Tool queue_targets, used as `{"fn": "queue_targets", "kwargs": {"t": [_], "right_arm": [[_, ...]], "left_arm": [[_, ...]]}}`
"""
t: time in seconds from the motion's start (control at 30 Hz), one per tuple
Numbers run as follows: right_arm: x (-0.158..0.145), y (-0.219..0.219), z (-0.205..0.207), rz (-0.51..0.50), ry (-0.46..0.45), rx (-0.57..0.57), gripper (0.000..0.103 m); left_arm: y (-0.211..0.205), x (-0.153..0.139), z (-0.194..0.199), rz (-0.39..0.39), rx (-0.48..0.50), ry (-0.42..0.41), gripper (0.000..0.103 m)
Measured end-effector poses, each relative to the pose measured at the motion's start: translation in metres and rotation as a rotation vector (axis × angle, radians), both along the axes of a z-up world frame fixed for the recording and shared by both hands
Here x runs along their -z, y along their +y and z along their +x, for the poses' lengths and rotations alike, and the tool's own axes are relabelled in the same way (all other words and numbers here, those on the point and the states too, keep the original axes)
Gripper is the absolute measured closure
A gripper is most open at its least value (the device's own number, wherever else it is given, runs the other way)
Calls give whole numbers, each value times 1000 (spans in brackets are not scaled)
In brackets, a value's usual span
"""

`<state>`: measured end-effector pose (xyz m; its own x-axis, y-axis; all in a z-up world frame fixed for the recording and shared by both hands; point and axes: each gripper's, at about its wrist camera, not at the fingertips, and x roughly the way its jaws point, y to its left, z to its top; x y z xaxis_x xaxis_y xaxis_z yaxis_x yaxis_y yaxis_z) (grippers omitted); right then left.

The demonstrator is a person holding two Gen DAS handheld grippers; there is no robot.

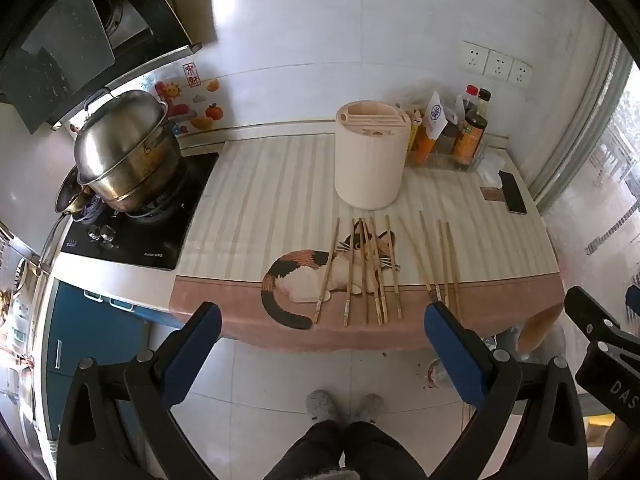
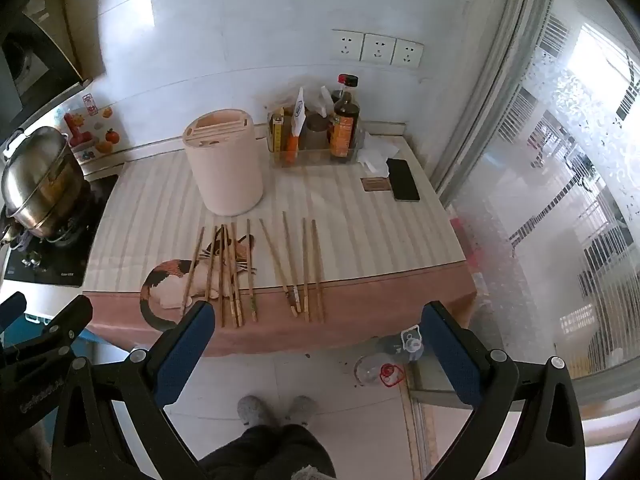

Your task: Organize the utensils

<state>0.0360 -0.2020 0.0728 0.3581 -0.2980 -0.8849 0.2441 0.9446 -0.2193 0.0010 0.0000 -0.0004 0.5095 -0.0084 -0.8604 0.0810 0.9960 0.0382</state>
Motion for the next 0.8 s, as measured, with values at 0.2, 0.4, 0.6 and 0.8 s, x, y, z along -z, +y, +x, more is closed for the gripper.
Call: {"fn": "queue_targets", "kwargs": {"t": [0.2, 0.4, 0.6, 0.8], "right_arm": [[0, 1, 1, 17, 3, -11, 0], [-3, 0, 3, 14, 0, -3, 0], [-2, 1, 0, 6, -7, -6, 0], [-2, 1, 0, 6, -8, -5, 0]], "left_arm": [[-4, 0, -6, -3, 9, 3, 0], [-6, 0, -9, -3, 7, 2, 0], [-8, 1, -12, -7, 8, 3, 0], [-13, 0, -11, -9, 5, 7, 0]]}}
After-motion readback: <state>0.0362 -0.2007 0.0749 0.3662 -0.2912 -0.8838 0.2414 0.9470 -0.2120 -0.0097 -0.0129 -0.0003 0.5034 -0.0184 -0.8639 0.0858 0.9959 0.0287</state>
